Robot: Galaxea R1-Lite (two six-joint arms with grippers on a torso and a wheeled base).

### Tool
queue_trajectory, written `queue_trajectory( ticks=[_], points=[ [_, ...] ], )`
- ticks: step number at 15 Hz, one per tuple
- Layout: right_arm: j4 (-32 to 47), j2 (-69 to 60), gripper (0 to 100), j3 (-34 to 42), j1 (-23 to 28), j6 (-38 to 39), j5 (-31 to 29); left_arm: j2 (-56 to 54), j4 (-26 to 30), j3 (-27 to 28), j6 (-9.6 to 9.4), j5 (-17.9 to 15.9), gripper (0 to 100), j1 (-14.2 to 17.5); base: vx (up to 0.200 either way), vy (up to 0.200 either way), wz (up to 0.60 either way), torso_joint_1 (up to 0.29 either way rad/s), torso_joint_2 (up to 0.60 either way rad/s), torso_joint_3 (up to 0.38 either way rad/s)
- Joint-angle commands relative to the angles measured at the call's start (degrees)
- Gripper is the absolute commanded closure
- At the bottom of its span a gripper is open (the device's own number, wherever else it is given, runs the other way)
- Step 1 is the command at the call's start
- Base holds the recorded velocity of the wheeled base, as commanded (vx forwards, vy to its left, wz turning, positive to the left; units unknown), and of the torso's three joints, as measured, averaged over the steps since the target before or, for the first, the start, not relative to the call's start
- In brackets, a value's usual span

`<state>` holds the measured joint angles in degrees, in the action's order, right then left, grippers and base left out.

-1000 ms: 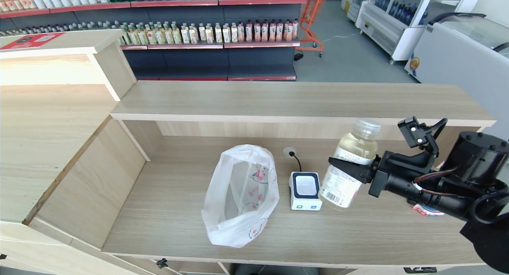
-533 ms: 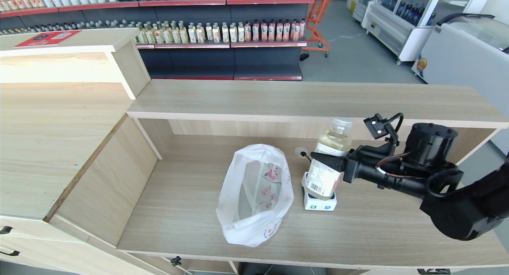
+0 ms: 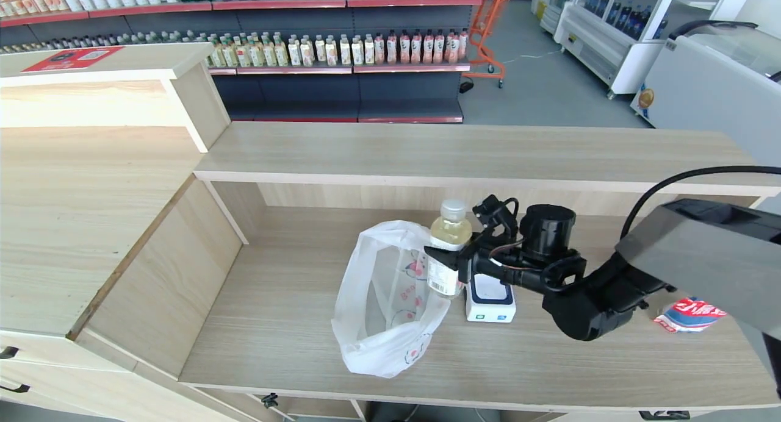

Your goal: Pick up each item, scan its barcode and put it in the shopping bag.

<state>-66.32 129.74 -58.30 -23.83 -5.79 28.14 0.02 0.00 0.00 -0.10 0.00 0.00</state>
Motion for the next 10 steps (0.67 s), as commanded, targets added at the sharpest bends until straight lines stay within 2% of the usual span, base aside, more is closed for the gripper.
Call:
queue_trajectory(
  ticks=[1, 5, 7, 10],
  points=[
    [3.56, 11.67, 100, -11.14, -3.24, -5.64, -1.77, -0.02, 0.00, 0.00, 0.01, 0.00, 0, 0.00, 0.000, 0.000, 0.00, 0.000, 0.00, 0.000],
    [3.39, 18.26, 100, -19.84, -7.28, -8.18, -4.32, -0.02, 0.00, 0.00, 0.01, 0.00, 0, 0.00, 0.000, 0.000, 0.00, 0.000, 0.00, 0.000],
    [3.30, 21.78, 100, -23.27, -8.16, -12.84, -4.32, -0.02, 0.00, 0.00, 0.01, 0.00, 0, 0.00, 0.000, 0.000, 0.00, 0.000, 0.00, 0.000],
    [3.12, 24.68, 100, -25.11, -8.77, -16.01, -4.32, -0.02, 0.00, 0.00, 0.01, 0.00, 0, -0.09, 0.000, 0.000, 0.00, 0.000, 0.00, 0.000]
  ],
)
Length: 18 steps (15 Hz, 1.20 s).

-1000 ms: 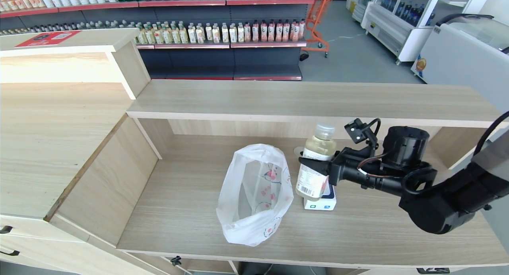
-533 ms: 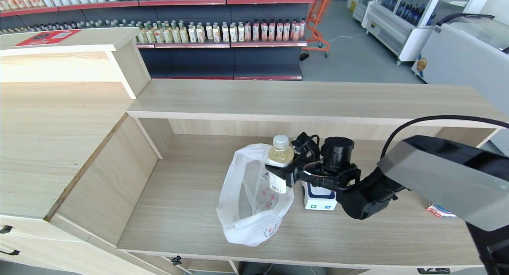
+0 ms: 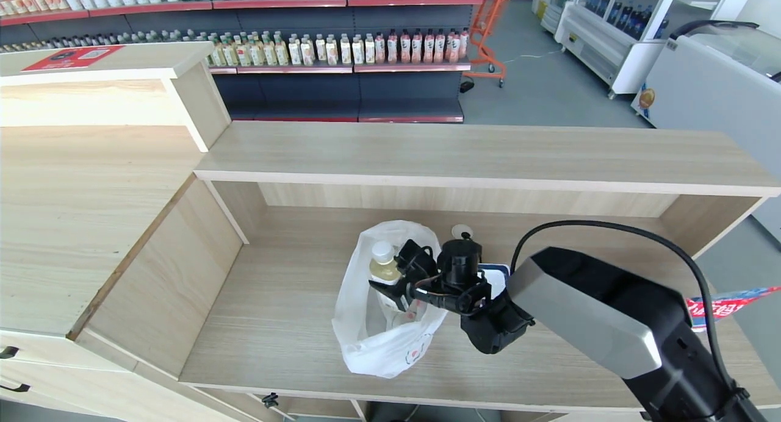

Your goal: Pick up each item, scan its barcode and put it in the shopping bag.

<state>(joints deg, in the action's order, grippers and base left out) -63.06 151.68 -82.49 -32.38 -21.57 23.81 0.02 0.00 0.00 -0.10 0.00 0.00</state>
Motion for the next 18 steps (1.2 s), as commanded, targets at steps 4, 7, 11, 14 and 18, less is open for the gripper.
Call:
queue_trajectory(
  ticks=[4, 7, 11, 14, 18],
  points=[
    [-3.65, 5.65, 100, -2.14, -0.14, -1.02, -0.08, -0.02, 0.00, 0.00, 0.01, 0.00, 0, 0.00, 0.000, 0.000, 0.00, 0.000, 0.00, 0.000],
    [-5.05, 5.65, 0, -2.06, 0.03, -1.64, 0.10, -0.02, 0.00, 0.00, 0.01, 0.00, 0, 0.00, 0.000, 0.000, 0.00, 0.000, 0.00, 0.000],
    [-5.67, -2.52, 0, 2.25, 0.30, 7.85, -0.08, -0.02, 0.00, 0.00, 0.01, 0.00, 0, 0.00, 0.000, 0.000, 0.00, 0.000, 0.00, 0.000],
    [-0.13, -20.45, 0, 18.60, 3.64, 21.65, -1.13, -0.02, 0.00, 0.00, 0.01, 0.00, 0, 0.00, 0.000, 0.000, 0.00, 0.000, 0.00, 0.000],
    [9.36, -43.75, 0, 35.91, 11.72, 33.17, 1.42, -0.02, 0.00, 0.00, 0.01, 0.00, 0, 0.00, 0.000, 0.000, 0.00, 0.000, 0.00, 0.000]
  ],
)
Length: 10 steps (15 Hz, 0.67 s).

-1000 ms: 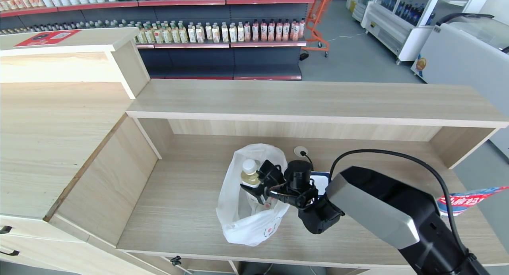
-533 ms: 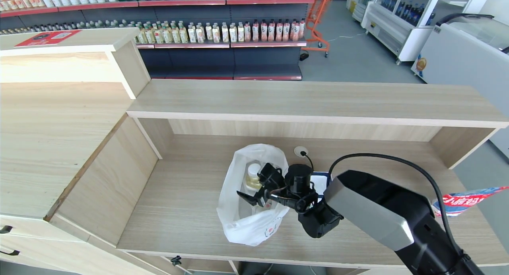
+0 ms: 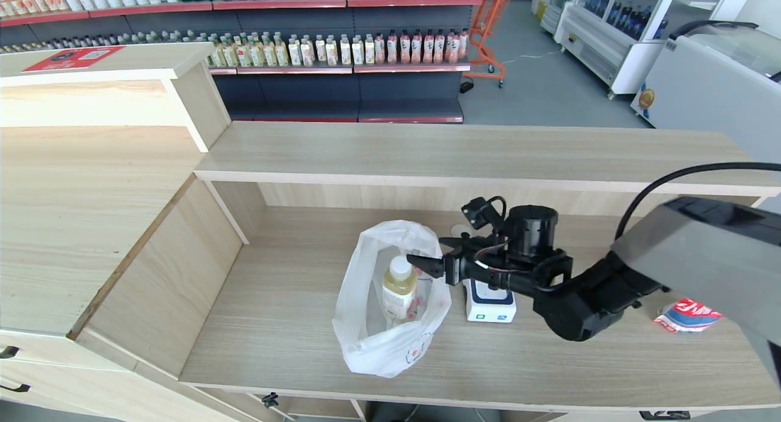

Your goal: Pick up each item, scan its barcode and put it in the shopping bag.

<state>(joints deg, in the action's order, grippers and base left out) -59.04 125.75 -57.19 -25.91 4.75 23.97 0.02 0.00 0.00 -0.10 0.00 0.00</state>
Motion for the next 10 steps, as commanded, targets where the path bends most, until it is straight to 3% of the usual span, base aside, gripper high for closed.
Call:
queue_trajectory(
  ticks=[1, 5, 8, 10],
  points=[
    [10.26, -25.73, 0, 11.92, 6.92, 9.66, 1.26, -0.02, 0.00, 0.00, 0.01, 0.00, 0, 0.00, 0.000, 0.000, 0.00, 0.000, 0.00, 0.000],
    [17.64, -37.24, 0, 12.98, 13.86, 12.21, 1.26, -0.02, 0.00, 0.00, 0.01, 0.00, 0, 0.00, 0.000, 0.000, 0.00, 0.000, 0.00, 0.000],
    [24.41, -40.84, 0, 12.19, 20.98, 12.03, 1.26, 0.15, 0.00, 0.00, 0.19, 0.00, 0, 0.00, 0.000, 0.000, 0.00, 0.000, 0.00, 0.000],
    [26.17, -41.63, 0, 12.98, 22.74, 12.12, 1.17, 0.06, 0.00, 0.00, 0.19, 0.00, 0, 0.00, 0.000, 0.000, 0.00, 0.000, 0.00, 0.000]
  ],
)
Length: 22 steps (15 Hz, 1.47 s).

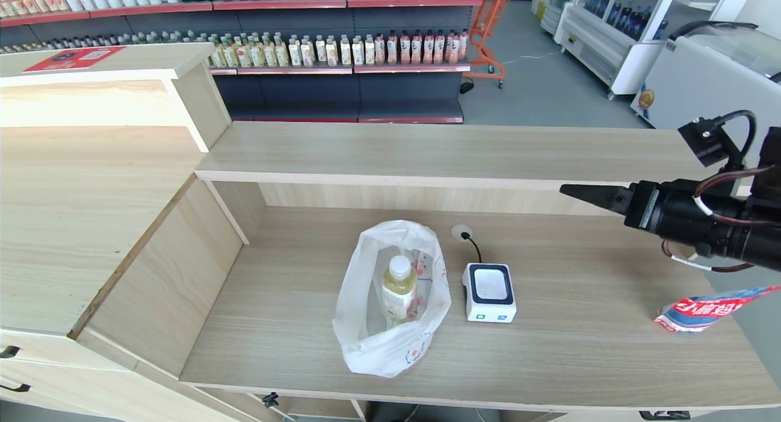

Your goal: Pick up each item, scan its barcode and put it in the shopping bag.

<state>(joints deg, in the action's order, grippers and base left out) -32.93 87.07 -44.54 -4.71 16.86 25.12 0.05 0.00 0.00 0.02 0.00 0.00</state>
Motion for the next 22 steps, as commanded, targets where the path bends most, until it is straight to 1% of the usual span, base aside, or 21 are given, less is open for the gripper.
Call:
queue_trajectory(
  ticks=[1, 3, 6, 8, 11, 17, 18, 19, 20, 22],
  points=[
    [0.14, -4.27, 0, 2.27, 1.98, 0.02, -0.16, 0.04, 0.00, 0.00, -0.02, 0.00, 0, 0.00, 0.000, -0.200, 0.00, -0.002, 0.00, -0.002],
    [0.14, -5.85, 0, 3.76, 1.98, 0.02, -0.16, 0.04, 0.00, 0.00, 0.06, 0.00, 0, 0.00, 0.000, -0.200, 0.00, 0.000, 0.00, 0.007],
    [0.41, -6.21, 0, 3.94, 2.07, 0.02, -0.34, 0.04, 0.00, 0.00, -0.20, 0.00, 0, 0.00, 0.000, -0.200, 0.00, 0.001, 0.00, 0.007],
    [0.50, -5.94, 0, 4.29, 3.30, 0.02, -0.87, -0.05, 0.00, 0.00, -0.11, 0.00, 0, 0.00, 0.000, -0.200, 0.00, 0.005, 0.00, 0.005],
    [0.50, -6.12, 0, 5.70, 3.65, 0.10, -0.87, 0.04, 0.00, 0.00, 0.06, 0.09, 0, 0.00, 0.000, 0.000, 0.00, 0.000, 0.00, 0.000],
    [0.50, -5.77, 0, 7.10, 4.88, 0.37, -2.89, 0.04, 0.00, 0.00, -0.11, 0.09, 0, 0.00, -0.200, 0.000, 0.00, 0.006, 0.00, 0.000],
    [0.50, -5.41, 0, 7.10, 5.41, 0.45, -3.06, -0.05, 0.00, 0.00, 0.06, 0.09, 0, 0.00, 0.000, 0.000, 0.00, 0.000, 0.00, 0.000],
    [0.50, -5.15, 0, 7.10, 5.94, 0.45, -3.24, 0.04, 0.00, 0.00, 0.24, 0.09, 0, 0.00, 0.000, -0.200, 0.00, -0.002, 0.00, -0.002],
    [0.41, -4.36, 0, 6.93, 7.34, 0.37, -3.77, 0.04, 0.00, 0.00, -0.02, 0.00, 0, 0.00, 0.000, -0.200, 0.00, -0.017, 0.00, 0.007],
    [0.50, -3.22, 0, 6.58, 9.28, 0.63, -5.96, 0.04, 0.00, 0.00, -0.02, 0.00, 0, 0.00, 0.000, -0.200, 0.00, 0.012, 0.00, 0.000]
  ],
)
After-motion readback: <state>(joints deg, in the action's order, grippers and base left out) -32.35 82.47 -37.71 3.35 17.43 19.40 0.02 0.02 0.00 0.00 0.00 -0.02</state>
